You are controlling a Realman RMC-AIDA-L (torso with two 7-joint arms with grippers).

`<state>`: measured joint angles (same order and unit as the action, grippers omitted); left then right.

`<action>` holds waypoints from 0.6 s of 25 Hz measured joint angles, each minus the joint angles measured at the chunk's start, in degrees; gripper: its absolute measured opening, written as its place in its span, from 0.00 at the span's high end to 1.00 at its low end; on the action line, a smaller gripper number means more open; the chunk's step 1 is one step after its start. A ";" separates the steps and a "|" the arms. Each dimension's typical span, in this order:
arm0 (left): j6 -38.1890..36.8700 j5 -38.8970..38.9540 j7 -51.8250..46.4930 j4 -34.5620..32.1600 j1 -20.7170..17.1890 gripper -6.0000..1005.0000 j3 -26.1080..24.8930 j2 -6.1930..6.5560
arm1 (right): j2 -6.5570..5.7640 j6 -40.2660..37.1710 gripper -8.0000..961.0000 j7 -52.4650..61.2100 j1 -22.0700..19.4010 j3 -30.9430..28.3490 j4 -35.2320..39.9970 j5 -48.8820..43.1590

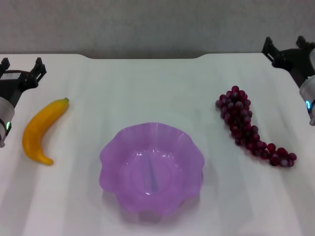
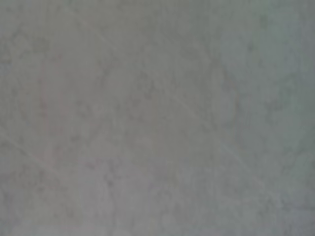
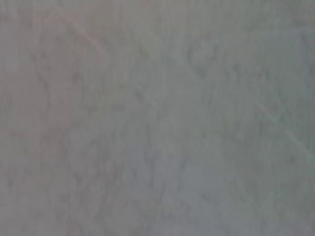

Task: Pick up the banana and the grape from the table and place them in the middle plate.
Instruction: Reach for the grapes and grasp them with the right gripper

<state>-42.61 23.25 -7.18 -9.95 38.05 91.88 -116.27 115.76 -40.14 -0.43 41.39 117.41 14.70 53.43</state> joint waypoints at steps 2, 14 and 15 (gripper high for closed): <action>0.00 0.01 -0.01 0.31 -0.01 0.11 -0.02 0.00 | 0.07 -2.55 0.08 0.02 -1.02 -0.13 0.74 0.00; -0.23 0.04 -0.11 1.02 -0.48 0.11 -0.01 -0.13 | 0.21 -5.42 0.08 0.12 -3.57 0.77 3.26 -0.12; -0.16 0.04 -0.42 1.05 -0.55 0.11 -0.02 -0.15 | 0.21 -5.26 0.08 0.09 -3.47 0.77 3.18 -0.18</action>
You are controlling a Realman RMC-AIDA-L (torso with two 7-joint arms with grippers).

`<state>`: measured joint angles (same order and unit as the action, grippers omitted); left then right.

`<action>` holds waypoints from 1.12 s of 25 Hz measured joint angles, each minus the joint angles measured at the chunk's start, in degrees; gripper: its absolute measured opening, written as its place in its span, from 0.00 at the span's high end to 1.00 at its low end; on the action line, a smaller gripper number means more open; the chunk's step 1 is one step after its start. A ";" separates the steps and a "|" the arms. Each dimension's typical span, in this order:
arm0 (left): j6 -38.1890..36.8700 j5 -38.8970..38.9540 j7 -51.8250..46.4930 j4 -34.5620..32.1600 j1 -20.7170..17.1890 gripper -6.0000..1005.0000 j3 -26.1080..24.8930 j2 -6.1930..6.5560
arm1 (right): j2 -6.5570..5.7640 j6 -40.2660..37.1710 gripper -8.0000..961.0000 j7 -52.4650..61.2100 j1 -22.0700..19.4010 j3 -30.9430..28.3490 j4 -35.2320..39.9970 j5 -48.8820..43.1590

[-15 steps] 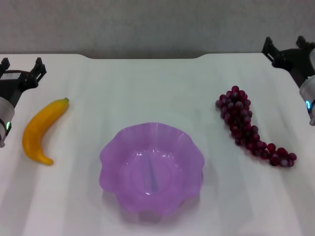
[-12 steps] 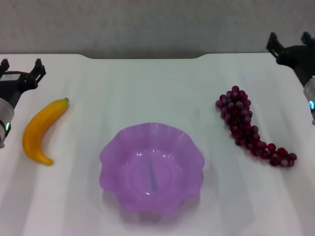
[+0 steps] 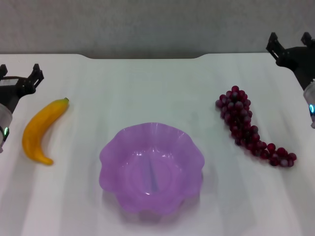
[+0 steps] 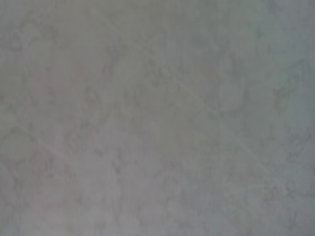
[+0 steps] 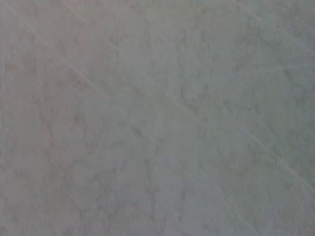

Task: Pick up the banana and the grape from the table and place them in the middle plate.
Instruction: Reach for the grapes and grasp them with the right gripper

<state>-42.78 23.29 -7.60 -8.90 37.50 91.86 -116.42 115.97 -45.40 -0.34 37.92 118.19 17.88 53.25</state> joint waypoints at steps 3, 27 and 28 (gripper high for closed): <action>0.41 0.05 -0.35 0.14 0.24 0.11 -0.02 0.02 | -0.01 1.02 0.08 -0.38 0.60 0.05 -0.36 -0.21; 3.67 0.09 -0.21 0.82 0.91 0.12 -0.04 0.05 | -0.38 37.82 0.09 -0.44 8.19 0.01 0.15 -0.18; 3.67 0.11 -0.29 0.82 0.91 0.12 -0.03 0.05 | -0.37 38.26 0.09 -0.54 8.19 0.09 0.15 -0.22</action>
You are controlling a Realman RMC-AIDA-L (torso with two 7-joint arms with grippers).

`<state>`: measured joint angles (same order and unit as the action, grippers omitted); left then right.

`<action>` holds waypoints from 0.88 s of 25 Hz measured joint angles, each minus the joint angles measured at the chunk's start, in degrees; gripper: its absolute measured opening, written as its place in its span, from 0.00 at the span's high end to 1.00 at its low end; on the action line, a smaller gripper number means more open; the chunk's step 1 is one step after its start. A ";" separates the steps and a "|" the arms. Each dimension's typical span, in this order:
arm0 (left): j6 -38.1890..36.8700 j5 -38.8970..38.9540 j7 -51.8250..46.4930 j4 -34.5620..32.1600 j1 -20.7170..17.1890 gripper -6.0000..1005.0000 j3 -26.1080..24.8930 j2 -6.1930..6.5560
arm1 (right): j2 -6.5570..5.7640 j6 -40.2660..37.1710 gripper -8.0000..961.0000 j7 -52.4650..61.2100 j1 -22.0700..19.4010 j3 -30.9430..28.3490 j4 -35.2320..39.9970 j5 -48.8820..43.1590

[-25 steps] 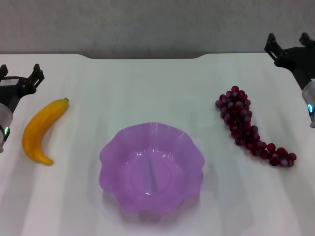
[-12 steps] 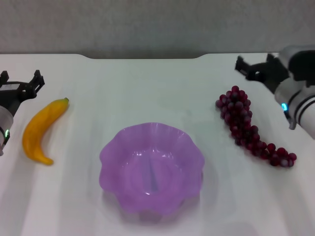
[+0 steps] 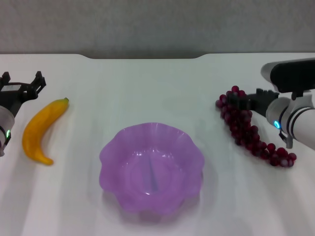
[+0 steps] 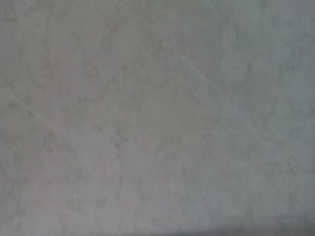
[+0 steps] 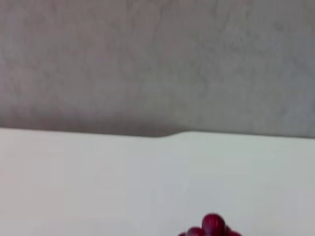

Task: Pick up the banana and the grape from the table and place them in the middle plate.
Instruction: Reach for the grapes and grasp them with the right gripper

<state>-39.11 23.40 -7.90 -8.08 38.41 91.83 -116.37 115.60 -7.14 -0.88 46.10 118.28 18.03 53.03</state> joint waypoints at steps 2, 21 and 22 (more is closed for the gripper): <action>0.00 0.00 -0.14 0.00 0.00 0.12 0.02 0.00 | 0.00 0.29 0.09 -0.06 -0.01 0.09 0.00 -0.02; -0.03 -0.03 -0.21 -0.20 0.25 0.12 0.24 -0.02 | 0.51 -0.29 0.09 0.31 -4.65 5.04 0.68 0.25; -0.03 -0.03 -0.23 -0.19 0.25 0.12 0.25 -0.03 | 0.50 -0.29 0.09 0.32 -4.86 5.05 0.69 0.26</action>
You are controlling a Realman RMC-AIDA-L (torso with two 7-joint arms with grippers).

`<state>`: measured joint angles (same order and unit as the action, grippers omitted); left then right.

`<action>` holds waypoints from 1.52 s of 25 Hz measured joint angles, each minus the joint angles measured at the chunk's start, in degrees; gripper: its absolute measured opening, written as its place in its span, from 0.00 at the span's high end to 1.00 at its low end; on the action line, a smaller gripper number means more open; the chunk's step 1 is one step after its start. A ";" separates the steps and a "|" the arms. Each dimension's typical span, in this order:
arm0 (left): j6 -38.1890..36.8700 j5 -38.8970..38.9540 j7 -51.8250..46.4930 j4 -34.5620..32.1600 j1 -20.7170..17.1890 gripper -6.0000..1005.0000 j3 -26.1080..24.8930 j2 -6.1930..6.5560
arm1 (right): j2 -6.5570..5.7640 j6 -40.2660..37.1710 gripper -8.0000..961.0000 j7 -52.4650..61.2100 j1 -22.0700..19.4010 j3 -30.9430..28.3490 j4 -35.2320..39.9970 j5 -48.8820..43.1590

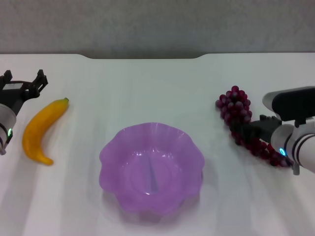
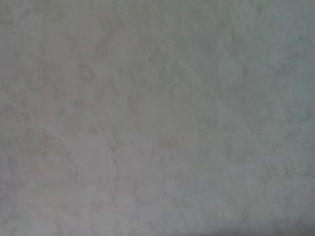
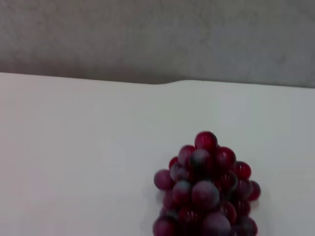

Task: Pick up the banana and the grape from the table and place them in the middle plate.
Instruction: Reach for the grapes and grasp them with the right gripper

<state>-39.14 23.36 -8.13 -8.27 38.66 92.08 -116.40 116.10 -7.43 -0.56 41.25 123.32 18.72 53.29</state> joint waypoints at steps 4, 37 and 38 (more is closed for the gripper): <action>0.01 -0.17 -0.03 0.01 0.01 0.12 0.02 -0.02 | 0.01 -0.36 0.09 0.02 -0.78 0.93 0.00 0.04; 0.03 -0.31 -0.05 0.19 0.01 0.13 0.20 -0.06 | 0.12 -6.07 0.10 2.29 -5.39 7.17 0.89 0.14; 0.03 -0.32 -0.05 0.18 0.01 0.13 0.20 -0.08 | 0.11 -6.08 0.13 2.31 -5.42 7.12 0.89 0.14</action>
<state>-39.11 23.05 -8.18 -8.09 38.67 92.28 -116.48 116.21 -13.51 1.75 35.83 130.45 19.61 53.44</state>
